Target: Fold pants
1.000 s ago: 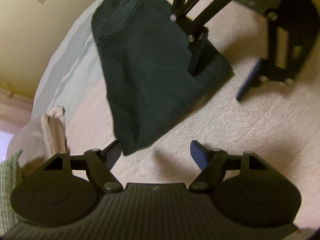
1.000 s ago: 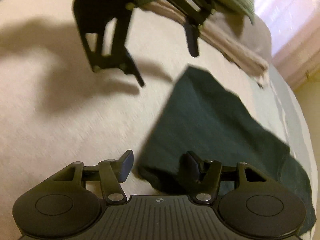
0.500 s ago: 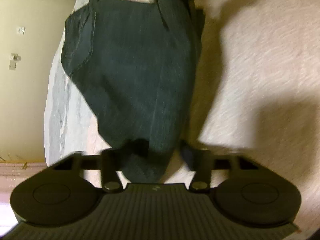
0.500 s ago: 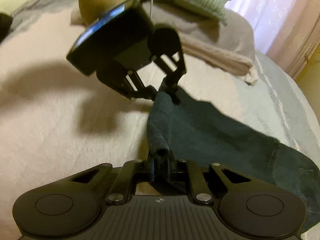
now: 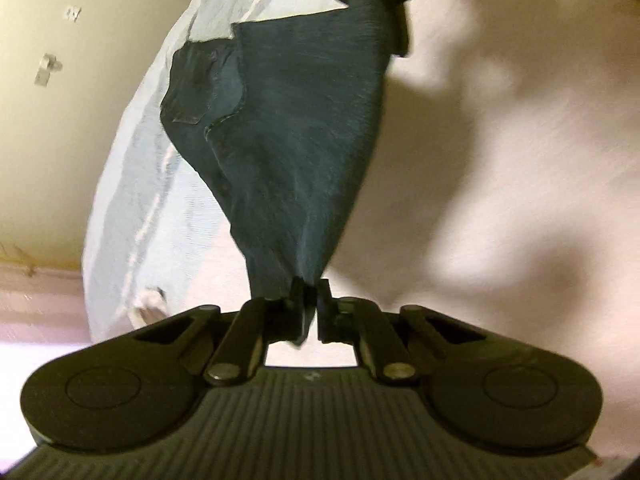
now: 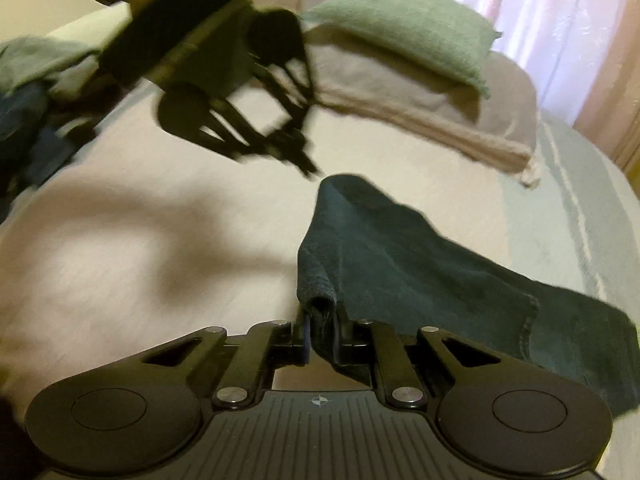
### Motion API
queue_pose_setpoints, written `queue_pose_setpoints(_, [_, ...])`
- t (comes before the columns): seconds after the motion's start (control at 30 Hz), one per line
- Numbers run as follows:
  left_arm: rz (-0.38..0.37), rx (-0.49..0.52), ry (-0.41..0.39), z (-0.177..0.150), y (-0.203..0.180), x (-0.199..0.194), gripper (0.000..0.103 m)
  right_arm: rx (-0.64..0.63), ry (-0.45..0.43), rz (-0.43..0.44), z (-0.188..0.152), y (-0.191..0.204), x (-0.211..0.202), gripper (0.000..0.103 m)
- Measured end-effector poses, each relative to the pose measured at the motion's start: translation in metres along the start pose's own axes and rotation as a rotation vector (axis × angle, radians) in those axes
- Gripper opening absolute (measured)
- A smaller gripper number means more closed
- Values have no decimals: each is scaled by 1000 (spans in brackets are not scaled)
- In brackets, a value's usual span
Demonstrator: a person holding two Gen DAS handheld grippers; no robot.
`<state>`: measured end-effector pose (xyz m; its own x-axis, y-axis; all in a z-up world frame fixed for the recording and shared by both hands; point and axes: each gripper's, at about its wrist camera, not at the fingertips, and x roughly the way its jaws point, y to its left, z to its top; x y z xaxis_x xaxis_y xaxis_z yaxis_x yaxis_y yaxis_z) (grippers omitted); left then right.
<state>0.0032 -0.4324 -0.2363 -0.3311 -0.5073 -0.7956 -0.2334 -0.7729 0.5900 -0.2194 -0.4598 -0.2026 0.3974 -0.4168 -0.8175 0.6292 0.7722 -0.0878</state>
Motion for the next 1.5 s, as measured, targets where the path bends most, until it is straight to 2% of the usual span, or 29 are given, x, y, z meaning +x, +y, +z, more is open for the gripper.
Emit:
queue_pose_setpoints(0.13, [-60,-107,32,20,-70,-67,0,-34,67,20,-44,53,-27,7])
queue_pose_setpoints(0.23, [-109,-213,36,35,-119,-95,0,-89,133,14,-79,94,-34,7])
queue_pose_setpoints(0.33, [-164,-343,38,48,-142,-96,0,-138,164,46,-104,128,-37,7])
queue_pose_setpoints(0.47, [-253,-638,22,56,-145,-84,0,-110,147,65,-121,140,-36,7])
queue_pose_setpoints(0.53, [-283,-794,17,62,-146,-69,14,-19,116,79,-119,121,-36,7])
queue_pose_setpoints(0.57, [-248,-790,14,68,-149,-66,22,9,99,84,-119,115,-37,7])
queue_pose_setpoints(0.6, [-187,-705,8,79,-162,-66,33,18,88,88,-118,111,-38,7])
queue_pose_setpoints(0.63, [-134,-603,-18,88,-178,-70,38,26,77,94,-117,110,-42,7])
queue_pose_setpoints(0.7, [-85,-452,-46,104,-202,-70,51,34,59,103,-117,105,-45,7])
queue_pose_setpoints(0.77, [-23,-336,-56,114,-218,-62,54,32,45,109,-117,104,-49,7])
queue_pose_setpoints(0.83, [18,-303,-62,120,-218,-49,54,39,40,111,-117,101,-52,7])
queue_pose_setpoints(0.9, [31,-256,-73,124,-212,-29,50,33,43,108,-118,102,-53,7])
queue_pose_setpoints(0.97, [33,-180,-74,126,-212,-16,31,7,47,92,-119,107,-52,7])
queue_pose_setpoints(1.0, [34,-157,-70,126,-213,-13,14,5,43,88,-117,109,-52,7])
queue_pose_setpoints(1.03, [33,-137,-75,123,-211,-15,11,4,39,86,-116,114,-50,7])
queue_pose_setpoints(1.13, [55,-119,-68,113,-199,-31,7,-49,13,95,-106,134,-54,7])
queue_pose_setpoints(1.27, [74,-82,-19,97,-192,-72,7,-116,-25,218,-90,177,-55,7])
queue_pose_setpoints(1.4, [22,-61,38,83,-224,-118,7,-131,-14,347,-97,219,-33,7])
queue_pose_setpoints(1.5, [-56,-134,90,74,-261,-119,8,-82,24,332,-113,233,-9,11])
